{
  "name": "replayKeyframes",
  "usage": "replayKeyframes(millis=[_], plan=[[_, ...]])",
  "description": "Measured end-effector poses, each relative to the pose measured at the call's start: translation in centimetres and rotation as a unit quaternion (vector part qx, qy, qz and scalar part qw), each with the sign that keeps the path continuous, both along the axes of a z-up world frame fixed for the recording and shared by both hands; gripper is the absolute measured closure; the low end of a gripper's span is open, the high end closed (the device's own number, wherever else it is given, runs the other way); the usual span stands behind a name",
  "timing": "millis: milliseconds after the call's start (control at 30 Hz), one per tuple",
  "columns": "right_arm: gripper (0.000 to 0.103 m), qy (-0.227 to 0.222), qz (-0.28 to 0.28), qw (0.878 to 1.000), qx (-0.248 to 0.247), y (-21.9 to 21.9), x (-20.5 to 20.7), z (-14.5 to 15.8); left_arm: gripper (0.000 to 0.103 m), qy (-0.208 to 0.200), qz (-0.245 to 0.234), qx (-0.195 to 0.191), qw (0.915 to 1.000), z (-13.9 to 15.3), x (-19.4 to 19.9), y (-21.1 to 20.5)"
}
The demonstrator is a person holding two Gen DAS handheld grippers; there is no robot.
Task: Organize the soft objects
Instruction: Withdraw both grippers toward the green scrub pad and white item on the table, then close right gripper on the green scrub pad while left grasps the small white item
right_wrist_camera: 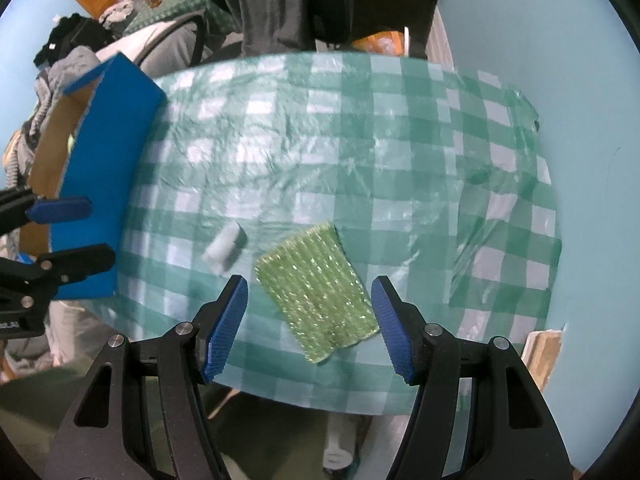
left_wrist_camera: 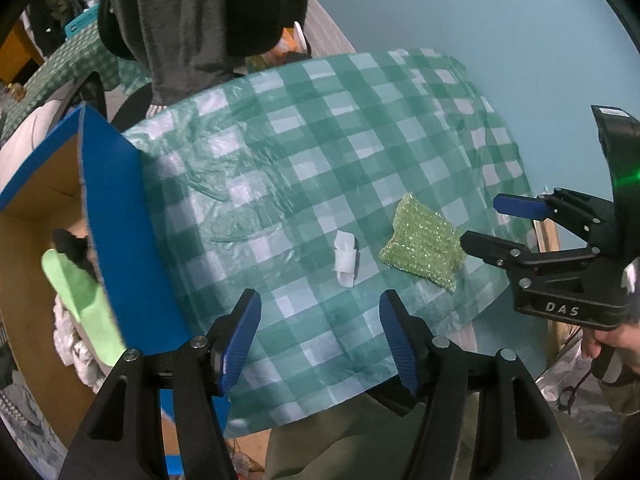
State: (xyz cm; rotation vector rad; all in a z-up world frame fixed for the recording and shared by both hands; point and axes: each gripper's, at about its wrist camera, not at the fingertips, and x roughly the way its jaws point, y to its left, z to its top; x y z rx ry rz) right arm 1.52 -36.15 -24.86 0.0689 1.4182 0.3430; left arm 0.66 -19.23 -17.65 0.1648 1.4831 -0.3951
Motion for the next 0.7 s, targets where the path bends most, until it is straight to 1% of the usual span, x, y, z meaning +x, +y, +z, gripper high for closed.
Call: replayKeyframes(millis=[167, 400, 700], plan=[[0.039, 0.007, 0.022, 1.0, -0.004, 0.4, -0.6, -2.1, 0.039, 0.014, -0.002, 0.005, 0.9999, -1.8, 0.1, -0.4], [0.039, 0.016, 0.055, 0.998, -0.02, 1.6, -0.9, -5.0, 0.039, 0.034, 0.003, 0.0, 0.9994, -3.9, 0.0, -0.5], [0.039, 0.019, 0.077, 0.996, -0.036, 2.4, -0.4, -7.2, 0.039, 0.04, 0.014, -0.004, 0.9991, -5.6, 0.1, -0.4]])
